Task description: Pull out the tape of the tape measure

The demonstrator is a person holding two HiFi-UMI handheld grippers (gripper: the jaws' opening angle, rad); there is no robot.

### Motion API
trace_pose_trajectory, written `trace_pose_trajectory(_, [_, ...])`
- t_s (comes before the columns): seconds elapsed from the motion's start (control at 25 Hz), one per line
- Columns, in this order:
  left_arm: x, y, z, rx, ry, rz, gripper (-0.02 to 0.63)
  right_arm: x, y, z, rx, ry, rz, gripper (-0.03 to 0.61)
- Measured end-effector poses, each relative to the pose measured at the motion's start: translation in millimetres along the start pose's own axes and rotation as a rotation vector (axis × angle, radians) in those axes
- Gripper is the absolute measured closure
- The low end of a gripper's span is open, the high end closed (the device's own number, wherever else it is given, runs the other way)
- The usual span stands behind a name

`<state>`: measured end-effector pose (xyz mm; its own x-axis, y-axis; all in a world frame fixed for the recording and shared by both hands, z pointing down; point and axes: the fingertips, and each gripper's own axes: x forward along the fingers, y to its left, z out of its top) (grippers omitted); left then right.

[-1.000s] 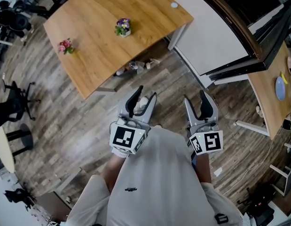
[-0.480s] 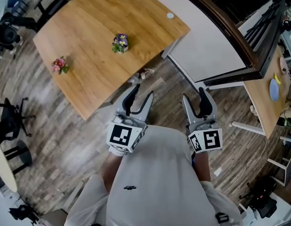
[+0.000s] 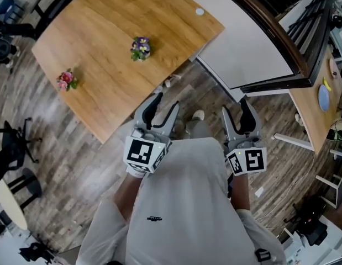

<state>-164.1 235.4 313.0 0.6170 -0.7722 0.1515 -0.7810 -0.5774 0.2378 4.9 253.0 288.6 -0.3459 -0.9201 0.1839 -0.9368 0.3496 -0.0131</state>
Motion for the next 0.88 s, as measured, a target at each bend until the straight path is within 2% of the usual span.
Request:
trace_pose_trajectory(0.24, [7.5,6.5,-4.6,-0.017,0.013,0.018,0.425,22.2,-1.2,-0.7,-0.003,-0.002,0.035,0.325])
trace_pose_trajectory(0.44, [31.6,16.3,3.8,-0.012,0.018,0.052,0.425,48.8,-21.2,2.2,0.012,-0.012,0.056,0.325])
trace_pose_trajectory(0.88, [127.4,32.9,32.1,0.002,0.023,0.076,0.425,123.8,-84.6,18.6,0.018,-0.016,0.113,0.325])
